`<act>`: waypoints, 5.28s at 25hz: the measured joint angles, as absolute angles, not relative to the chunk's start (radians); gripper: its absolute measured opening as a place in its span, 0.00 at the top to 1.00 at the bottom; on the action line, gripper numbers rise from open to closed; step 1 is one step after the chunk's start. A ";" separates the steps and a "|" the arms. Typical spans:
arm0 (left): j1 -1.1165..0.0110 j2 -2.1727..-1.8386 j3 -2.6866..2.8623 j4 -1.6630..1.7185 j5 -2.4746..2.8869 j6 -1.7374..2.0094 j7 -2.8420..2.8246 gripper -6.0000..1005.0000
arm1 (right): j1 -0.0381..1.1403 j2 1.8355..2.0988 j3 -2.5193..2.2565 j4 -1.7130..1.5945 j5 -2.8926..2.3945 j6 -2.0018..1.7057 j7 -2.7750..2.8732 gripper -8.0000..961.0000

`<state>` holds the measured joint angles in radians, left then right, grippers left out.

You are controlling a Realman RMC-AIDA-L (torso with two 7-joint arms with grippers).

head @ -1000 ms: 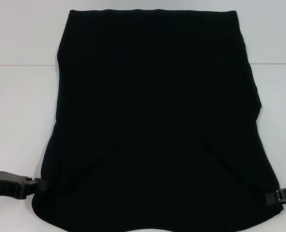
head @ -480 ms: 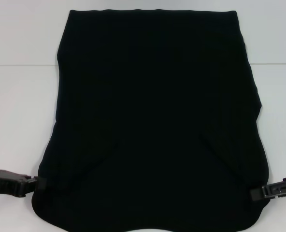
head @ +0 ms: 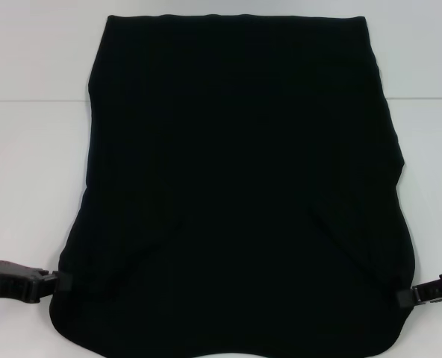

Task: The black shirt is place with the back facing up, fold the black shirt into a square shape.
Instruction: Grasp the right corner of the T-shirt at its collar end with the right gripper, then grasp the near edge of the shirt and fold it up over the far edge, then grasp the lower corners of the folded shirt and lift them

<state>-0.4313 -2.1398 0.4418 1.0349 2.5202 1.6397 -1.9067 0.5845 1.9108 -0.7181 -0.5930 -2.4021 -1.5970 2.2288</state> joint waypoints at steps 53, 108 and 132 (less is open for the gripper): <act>-0.386 -2.121 0.237 0.923 2.472 1.945 -1.976 0.86 | 0.263 1.836 -0.227 -0.595 -2.396 -1.789 1.903 0.90; -0.914 -2.112 0.241 0.293 2.012 0.697 -1.404 0.81 | 0.864 1.973 -0.376 -0.314 -2.392 -0.669 1.887 0.87; -0.814 -2.114 0.315 0.489 2.016 0.973 -1.562 0.31 | 0.762 2.006 -0.425 -0.583 -2.322 -0.960 1.913 0.23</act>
